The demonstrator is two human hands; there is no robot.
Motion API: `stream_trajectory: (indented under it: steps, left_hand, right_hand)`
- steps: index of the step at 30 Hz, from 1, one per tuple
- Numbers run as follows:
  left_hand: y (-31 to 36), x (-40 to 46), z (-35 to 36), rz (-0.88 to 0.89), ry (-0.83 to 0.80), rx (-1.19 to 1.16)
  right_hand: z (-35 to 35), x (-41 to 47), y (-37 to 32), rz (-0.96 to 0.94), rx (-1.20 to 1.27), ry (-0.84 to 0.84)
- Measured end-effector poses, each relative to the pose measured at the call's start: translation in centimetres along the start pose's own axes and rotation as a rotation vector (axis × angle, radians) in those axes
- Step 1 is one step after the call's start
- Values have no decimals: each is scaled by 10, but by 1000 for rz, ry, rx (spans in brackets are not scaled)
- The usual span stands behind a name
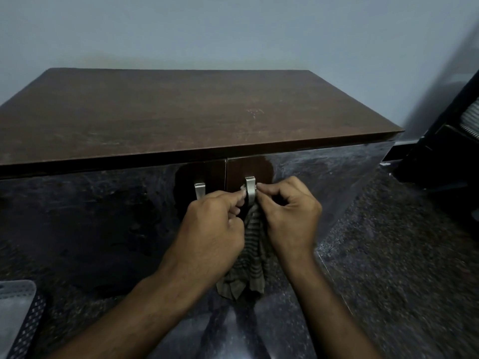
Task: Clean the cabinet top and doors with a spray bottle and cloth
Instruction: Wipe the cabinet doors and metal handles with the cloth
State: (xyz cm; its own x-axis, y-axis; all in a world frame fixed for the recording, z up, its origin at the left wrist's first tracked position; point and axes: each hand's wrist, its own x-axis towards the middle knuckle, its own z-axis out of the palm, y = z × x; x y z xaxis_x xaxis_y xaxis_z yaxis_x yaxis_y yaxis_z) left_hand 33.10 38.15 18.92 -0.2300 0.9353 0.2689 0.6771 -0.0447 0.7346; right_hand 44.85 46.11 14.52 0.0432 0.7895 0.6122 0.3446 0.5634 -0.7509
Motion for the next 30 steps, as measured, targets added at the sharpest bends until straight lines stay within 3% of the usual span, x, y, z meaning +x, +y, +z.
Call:
stream_trajectory:
  steps: [4, 8, 11, 14, 18, 24, 30]
  left_hand:
    - [-3, -3, 0, -41, -36, 8]
    - [-4, -4, 0, -86, -50, -17]
    - [-3, -4, -1, -108, -57, -50]
    - [-3, -4, -2, -133, -47, -88]
    - [-2, -3, -1, -109, -52, -91]
    - [-4, -6, 0, -97, -22, -102]
    - [-7, -7, -2, -94, -21, -103]
  right_hand:
    - [-3, -9, 14, -129, -128, -117]
    - [-9, -10, 13, -81, -232, -153]
    - [-17, -12, 6, -34, -231, -16]
    - [-13, -15, -9, -103, -164, 127]
    - [11, -23, -17, -243, -132, 133]
    - [13, -49, -4, -292, -193, 48]
    - [19, -14, -13, -301, -168, 186]
